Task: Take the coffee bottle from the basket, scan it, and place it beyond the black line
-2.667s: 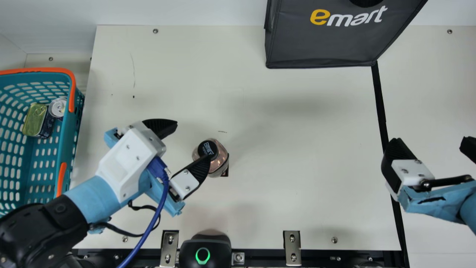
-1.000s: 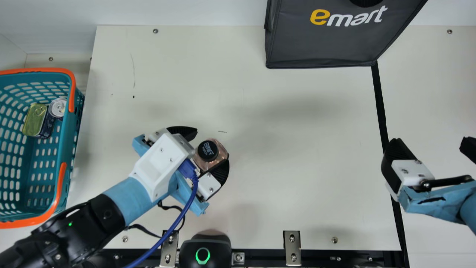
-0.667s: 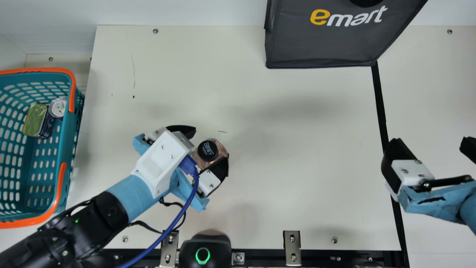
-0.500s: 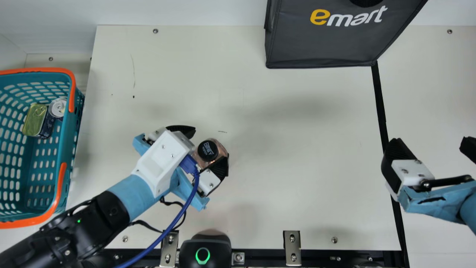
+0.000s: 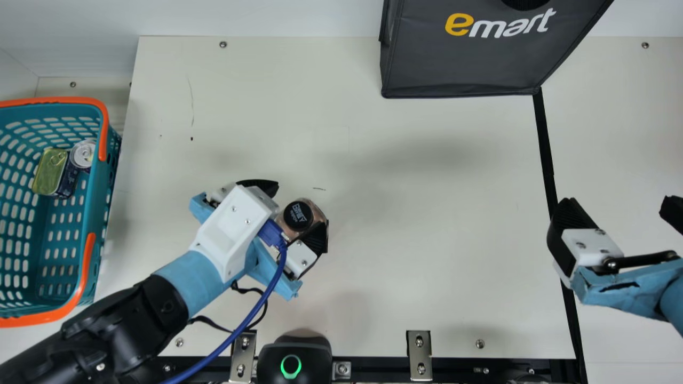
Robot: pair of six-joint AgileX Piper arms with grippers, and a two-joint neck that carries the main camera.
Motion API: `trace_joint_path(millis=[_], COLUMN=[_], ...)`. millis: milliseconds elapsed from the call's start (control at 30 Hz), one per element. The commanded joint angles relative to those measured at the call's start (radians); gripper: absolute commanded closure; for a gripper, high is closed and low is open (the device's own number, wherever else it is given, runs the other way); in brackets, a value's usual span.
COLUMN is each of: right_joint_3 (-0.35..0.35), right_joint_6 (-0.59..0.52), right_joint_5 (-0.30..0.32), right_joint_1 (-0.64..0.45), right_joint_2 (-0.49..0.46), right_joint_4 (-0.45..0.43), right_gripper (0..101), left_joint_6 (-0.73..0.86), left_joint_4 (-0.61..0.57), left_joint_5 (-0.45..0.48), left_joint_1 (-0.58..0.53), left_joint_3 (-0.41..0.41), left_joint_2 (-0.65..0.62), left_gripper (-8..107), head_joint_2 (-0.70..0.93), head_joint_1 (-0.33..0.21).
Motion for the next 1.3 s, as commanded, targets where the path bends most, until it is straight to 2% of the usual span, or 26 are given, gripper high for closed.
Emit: trace_joint_path(millis=[0,533,933,1267], right_joint_3=[0.0,0.0,0.0,0.0], right_joint_6=[0.0,0.0,0.0,0.0], right_joint_5=[0.0,0.0,0.0,0.0], right_joint_1=[0.0,0.0,0.0,0.0], right_joint_2=[0.0,0.0,0.0,0.0], right_joint_4=[0.0,0.0,0.0,0.0], right_gripper=[10,10,10,10], left_joint_6=[-0.035,-0.301,-0.454,-0.524], left_joint_4=[0.023,0.223,0.349,0.399], left_joint_5=[0.009,0.073,0.088,0.083], left_joint_1=[-0.009,-0.106,-0.133,-0.144], left_joint_3=[-0.003,-0.011,0.001,0.002], left_joint_2=[0.0,0.022,0.048,0.061], left_gripper=[9,9,9,76], head_joint_2=[0.002,0.002,0.002,0.002], head_joint_1=[-0.027,-0.027,-0.027,-0.027])
